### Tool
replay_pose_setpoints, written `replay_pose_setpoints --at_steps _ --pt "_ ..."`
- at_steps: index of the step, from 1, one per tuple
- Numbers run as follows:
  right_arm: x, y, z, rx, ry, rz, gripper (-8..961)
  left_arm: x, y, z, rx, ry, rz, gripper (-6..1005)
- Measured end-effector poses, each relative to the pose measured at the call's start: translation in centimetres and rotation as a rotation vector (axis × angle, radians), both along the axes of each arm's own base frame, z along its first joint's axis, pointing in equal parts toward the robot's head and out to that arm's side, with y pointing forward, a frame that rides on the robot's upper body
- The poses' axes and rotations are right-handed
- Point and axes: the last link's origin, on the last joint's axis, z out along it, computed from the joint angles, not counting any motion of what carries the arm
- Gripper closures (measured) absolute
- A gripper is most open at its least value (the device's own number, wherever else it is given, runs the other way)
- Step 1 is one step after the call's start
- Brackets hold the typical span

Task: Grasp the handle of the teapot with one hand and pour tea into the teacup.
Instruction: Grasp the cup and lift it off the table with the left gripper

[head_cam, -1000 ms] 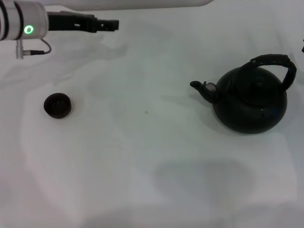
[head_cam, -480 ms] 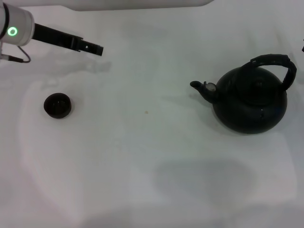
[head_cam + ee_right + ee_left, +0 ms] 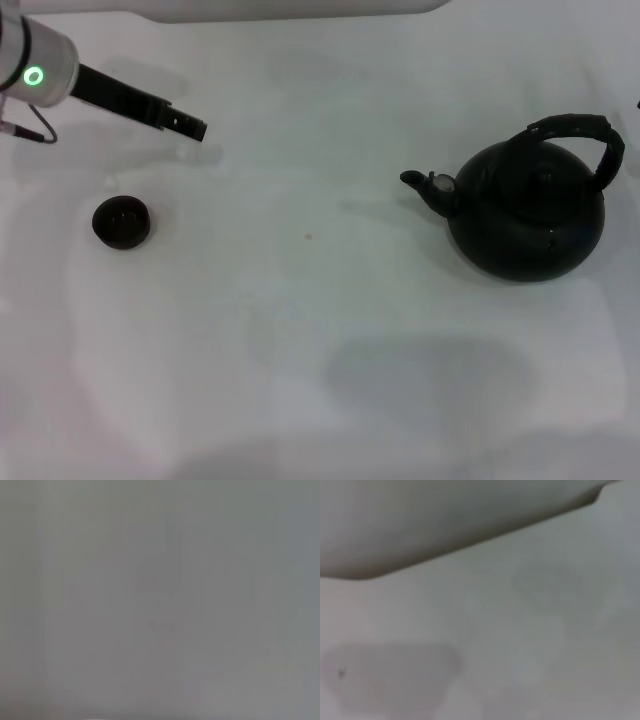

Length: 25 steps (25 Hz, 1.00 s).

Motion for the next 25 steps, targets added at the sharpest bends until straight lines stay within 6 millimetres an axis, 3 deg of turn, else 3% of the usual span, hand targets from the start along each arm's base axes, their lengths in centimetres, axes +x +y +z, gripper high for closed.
replay_pose_setpoints --at_steps 10,20,25 --pt "0.1 0.2 0.0 -0.004 -0.001 -0.014 78 -0.4 -1.3 -0.7 -0.073 0.055 0.034 109" --pt "0.2 0.5 -0.2 -0.018 -0.004 -0.028 78 -0.8 -1.6 0.5 -0.094 0.156 0.072 109" --pt "0.2 0.5 -0.2 -0.019 -0.002 -0.027 78 -0.8 -1.9 -0.3 -0.111 0.185 0.071 108"
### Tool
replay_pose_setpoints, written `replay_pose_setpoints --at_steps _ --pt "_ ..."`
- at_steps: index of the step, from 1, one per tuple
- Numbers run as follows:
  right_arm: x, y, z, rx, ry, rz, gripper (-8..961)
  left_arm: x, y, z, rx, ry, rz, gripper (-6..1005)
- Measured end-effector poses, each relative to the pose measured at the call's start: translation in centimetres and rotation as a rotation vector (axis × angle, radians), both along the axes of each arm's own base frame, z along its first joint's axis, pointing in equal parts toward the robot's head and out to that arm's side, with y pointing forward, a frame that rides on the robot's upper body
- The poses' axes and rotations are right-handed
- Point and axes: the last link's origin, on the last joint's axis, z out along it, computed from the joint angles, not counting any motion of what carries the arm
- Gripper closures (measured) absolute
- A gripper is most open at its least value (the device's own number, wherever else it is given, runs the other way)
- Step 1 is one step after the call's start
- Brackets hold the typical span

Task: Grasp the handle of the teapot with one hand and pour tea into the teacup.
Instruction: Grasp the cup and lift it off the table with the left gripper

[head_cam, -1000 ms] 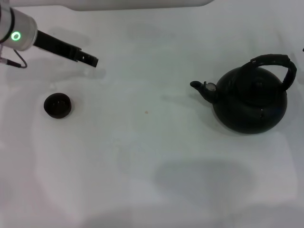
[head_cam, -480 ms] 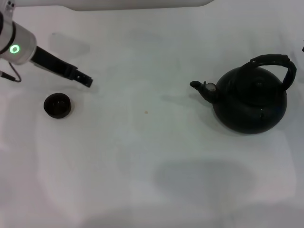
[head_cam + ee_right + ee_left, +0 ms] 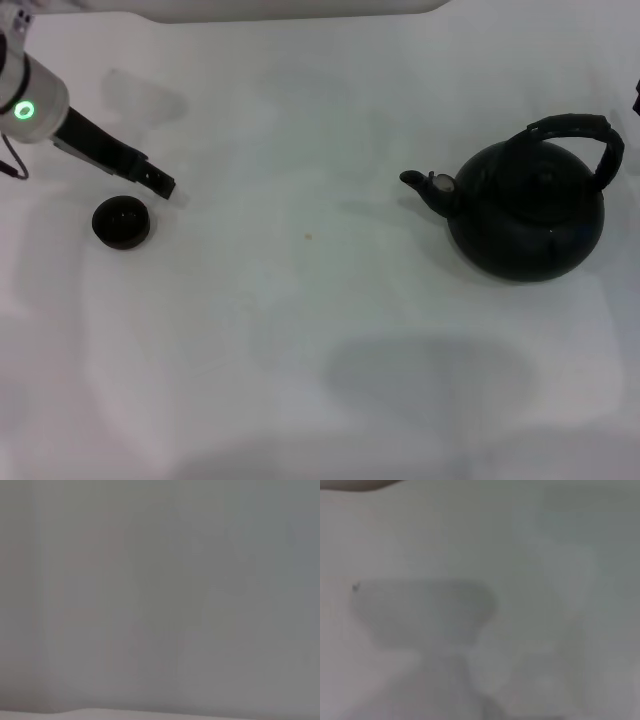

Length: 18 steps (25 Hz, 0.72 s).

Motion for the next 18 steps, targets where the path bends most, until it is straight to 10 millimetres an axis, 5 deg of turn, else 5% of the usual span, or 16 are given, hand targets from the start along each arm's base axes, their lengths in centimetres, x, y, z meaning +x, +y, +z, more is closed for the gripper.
replay_pose_setpoints --at_steps 18 --pt "-0.26 0.15 -0.05 0.000 0.006 0.009 78 0.11 -0.85 -0.37 -0.067 0.057 0.034 108"
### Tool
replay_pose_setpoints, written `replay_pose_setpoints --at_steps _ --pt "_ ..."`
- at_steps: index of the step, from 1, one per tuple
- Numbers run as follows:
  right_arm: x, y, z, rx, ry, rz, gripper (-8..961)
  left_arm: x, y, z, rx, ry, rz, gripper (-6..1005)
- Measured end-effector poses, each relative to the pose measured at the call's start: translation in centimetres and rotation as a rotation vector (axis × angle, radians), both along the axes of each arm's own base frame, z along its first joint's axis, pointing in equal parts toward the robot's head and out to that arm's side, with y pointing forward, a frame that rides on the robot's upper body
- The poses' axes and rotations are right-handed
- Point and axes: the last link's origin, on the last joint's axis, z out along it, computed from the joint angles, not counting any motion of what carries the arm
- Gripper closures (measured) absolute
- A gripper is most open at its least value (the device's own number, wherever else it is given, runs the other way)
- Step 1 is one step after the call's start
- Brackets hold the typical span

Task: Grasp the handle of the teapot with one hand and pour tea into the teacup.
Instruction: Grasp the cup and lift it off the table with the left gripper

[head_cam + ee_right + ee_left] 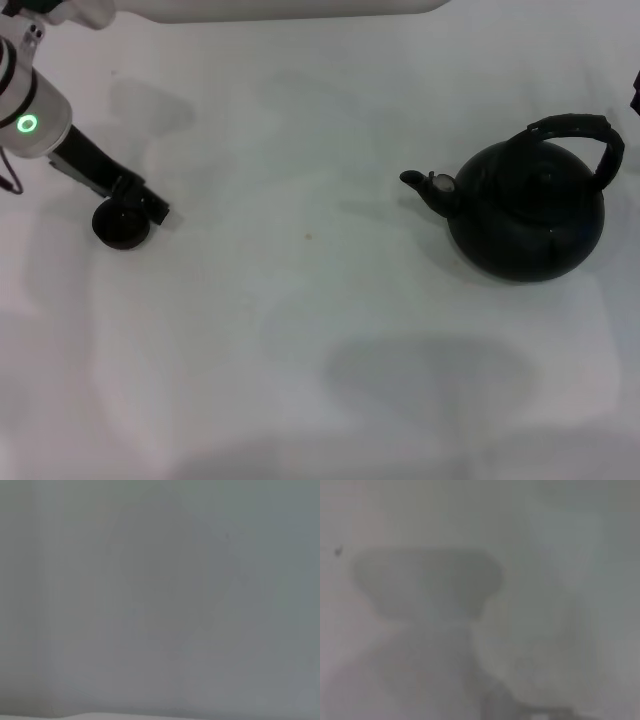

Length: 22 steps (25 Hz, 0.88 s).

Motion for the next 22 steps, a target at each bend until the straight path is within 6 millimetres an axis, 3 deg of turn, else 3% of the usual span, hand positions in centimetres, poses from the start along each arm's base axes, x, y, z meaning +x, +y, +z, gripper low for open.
replay_pose_setpoints --at_steps 22 --pt "-0.06 0.23 0.13 0.003 -0.007 0.003 77 0.45 -0.69 -0.56 -0.043 0.036 0.044 109"
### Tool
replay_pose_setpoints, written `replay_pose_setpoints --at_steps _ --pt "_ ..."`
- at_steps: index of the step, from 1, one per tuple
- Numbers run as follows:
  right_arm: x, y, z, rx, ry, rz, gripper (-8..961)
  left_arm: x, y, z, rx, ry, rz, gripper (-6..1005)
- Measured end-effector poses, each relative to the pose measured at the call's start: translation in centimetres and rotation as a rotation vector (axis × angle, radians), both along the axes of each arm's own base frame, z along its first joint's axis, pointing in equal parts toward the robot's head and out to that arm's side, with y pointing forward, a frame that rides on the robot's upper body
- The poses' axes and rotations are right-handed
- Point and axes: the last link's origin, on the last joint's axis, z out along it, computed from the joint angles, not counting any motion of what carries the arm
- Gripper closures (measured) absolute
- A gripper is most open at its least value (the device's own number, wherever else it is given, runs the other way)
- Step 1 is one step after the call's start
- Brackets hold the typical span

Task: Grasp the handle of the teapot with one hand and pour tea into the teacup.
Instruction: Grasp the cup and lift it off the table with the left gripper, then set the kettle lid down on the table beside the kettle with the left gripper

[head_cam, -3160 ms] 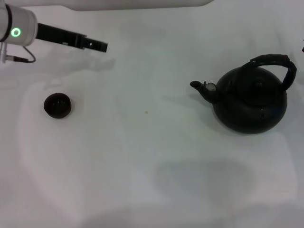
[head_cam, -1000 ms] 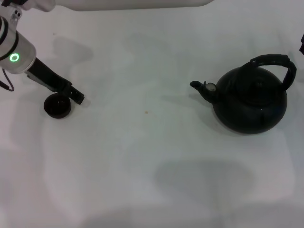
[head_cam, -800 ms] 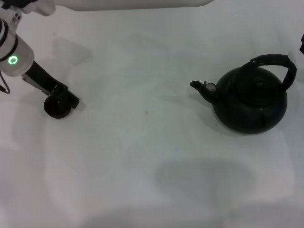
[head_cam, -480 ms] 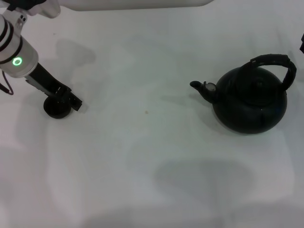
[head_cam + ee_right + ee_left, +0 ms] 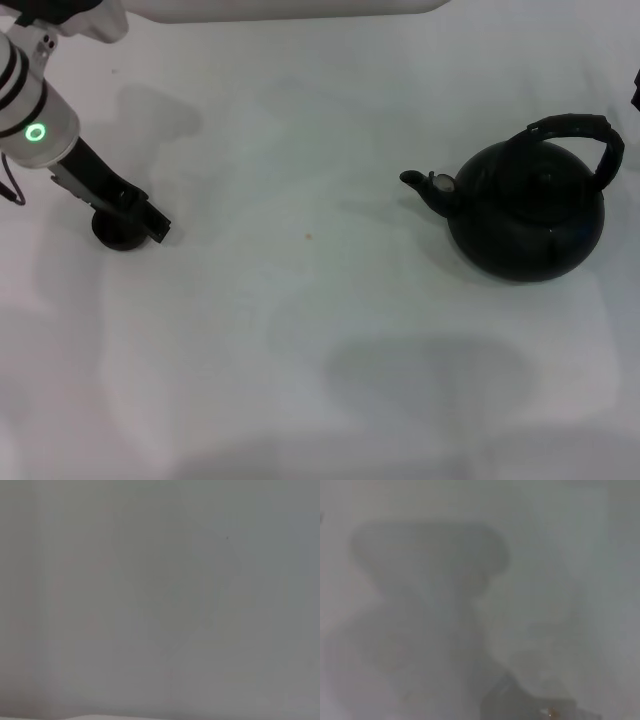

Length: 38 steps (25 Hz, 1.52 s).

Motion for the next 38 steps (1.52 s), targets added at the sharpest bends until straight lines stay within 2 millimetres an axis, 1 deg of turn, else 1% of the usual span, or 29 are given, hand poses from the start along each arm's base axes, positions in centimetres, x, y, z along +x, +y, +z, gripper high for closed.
replay_pose_setpoints --at_steps 5,9,14,16,18,19,21,25,32,33,35,38 --pt "0.0 -0.1 0.0 -0.001 -0.001 0.004 77 -0.1 -0.1 0.0 -0.004 0.019 -0.002 108" --pt "0.0 -0.1 0.0 -0.001 -0.001 0.002 77 -0.4 -0.2 0.1 -0.012 0.047 0.011 165" --pt "0.0 -0.1 0.0 0.002 0.001 0.006 78 0.0 -0.2 0.1 -0.022 0.057 0.003 233" --pt "-0.1 -0.1 0.0 0.002 0.003 0.009 78 1.1 -0.1 -0.1 -0.022 0.051 -0.027 260" --pt "-0.1 0.0 0.0 0.001 0.003 0.010 78 1.4 -0.1 -0.2 -0.020 0.052 -0.040 286" --pt "-0.2 0.0 0.0 0.001 0.004 0.010 78 2.4 0.2 -0.2 -0.011 0.054 -0.079 299" --pt "-0.2 0.0 0.0 0.003 0.006 0.012 78 2.6 0.2 -0.3 -0.010 0.056 -0.091 299" --pt "-0.3 0.0 0.0 0.004 0.008 0.014 78 4.5 0.4 -1.4 -0.033 0.059 -0.168 300" --pt "-0.3 0.1 0.1 0.009 0.010 0.015 77 8.6 -0.4 -5.0 -0.143 0.010 -0.306 299" --pt "-0.4 0.2 0.1 0.010 0.011 0.016 77 9.2 -0.7 -5.8 -0.163 0.015 -0.335 299" --pt "-0.4 0.2 0.1 0.010 0.011 0.018 77 10.0 -1.1 -6.7 -0.200 0.033 -0.380 299" --pt "-0.5 0.2 0.0 0.009 0.011 0.022 77 10.8 -1.7 -7.7 -0.236 0.039 -0.415 299"
